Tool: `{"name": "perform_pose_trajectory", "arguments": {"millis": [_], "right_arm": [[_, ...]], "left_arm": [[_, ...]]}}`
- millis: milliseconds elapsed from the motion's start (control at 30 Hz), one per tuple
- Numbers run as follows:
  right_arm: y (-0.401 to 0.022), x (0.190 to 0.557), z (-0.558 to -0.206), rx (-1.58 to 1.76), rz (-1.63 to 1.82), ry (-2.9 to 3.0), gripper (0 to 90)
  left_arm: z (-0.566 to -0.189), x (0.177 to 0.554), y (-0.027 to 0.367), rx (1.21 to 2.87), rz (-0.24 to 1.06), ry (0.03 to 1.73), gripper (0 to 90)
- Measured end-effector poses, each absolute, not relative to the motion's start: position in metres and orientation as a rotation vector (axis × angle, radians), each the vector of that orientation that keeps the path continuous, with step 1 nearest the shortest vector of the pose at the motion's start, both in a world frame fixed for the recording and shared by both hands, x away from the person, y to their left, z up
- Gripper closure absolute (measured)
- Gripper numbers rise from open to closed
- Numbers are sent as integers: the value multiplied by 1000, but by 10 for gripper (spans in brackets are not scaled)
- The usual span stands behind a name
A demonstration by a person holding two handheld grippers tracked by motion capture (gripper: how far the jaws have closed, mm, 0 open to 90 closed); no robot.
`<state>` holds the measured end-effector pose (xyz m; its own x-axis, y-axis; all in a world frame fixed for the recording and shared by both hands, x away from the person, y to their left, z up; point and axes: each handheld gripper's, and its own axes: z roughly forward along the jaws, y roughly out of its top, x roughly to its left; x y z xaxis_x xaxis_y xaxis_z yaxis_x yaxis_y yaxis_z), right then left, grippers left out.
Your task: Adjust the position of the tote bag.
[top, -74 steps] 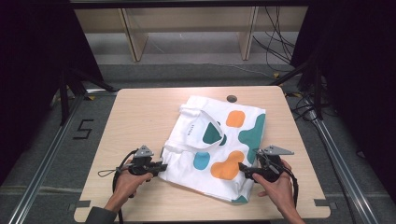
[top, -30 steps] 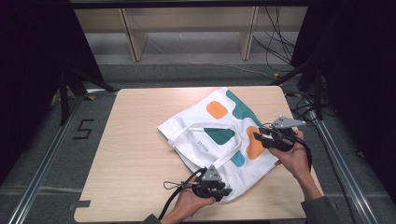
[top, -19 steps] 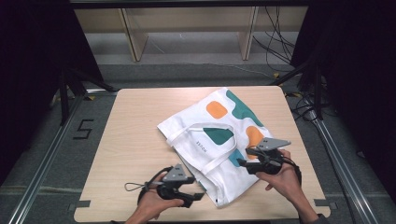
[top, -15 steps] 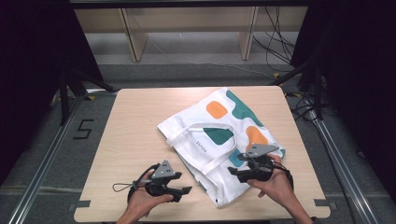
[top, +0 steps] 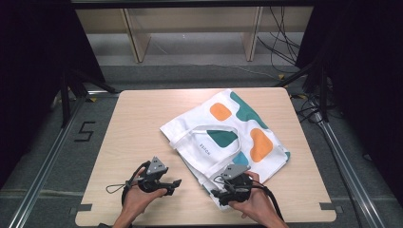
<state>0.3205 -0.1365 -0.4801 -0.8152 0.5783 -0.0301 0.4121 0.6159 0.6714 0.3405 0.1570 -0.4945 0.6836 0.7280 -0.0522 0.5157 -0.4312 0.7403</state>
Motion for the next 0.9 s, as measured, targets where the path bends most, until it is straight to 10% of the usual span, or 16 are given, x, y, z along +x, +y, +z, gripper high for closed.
{"name": "perform_pose_trajectory", "arguments": {"millis": [267,900], "right_arm": [[-147,324,-485,723,915,2627,832],[-246,307,-446,771,1056,2458,850]], "left_arm": [[-497,349,176,2072,424,1039,262],[-506,388,165,2052,582,1105,252]]}}
